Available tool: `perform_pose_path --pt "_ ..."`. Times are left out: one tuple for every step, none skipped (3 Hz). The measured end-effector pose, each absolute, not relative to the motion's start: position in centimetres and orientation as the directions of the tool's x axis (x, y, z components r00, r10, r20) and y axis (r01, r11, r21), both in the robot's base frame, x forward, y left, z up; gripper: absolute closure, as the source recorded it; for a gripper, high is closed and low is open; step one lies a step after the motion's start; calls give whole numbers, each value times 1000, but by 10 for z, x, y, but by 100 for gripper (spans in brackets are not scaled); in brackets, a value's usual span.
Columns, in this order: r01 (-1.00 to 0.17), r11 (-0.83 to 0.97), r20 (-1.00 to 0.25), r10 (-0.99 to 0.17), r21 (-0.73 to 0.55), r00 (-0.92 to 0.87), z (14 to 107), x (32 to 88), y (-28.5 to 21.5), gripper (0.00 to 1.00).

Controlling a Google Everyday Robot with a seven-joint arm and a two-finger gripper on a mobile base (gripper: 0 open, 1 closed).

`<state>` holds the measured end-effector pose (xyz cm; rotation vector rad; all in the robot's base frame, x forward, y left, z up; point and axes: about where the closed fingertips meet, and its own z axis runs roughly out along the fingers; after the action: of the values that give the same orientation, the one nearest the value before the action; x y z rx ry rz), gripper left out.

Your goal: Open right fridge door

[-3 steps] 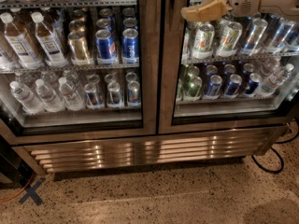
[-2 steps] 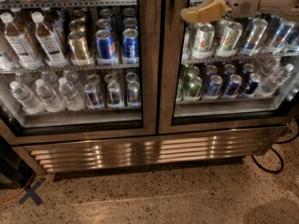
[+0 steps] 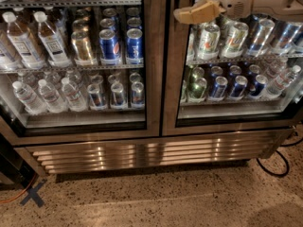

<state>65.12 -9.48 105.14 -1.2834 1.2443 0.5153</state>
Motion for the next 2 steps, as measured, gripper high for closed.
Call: perform_pose_path --pt "-889 208 -893 -290 -409 343 1052 649 -69 38" --pt "-900 159 -893 -277 -406 354 1051 645 -59 39"
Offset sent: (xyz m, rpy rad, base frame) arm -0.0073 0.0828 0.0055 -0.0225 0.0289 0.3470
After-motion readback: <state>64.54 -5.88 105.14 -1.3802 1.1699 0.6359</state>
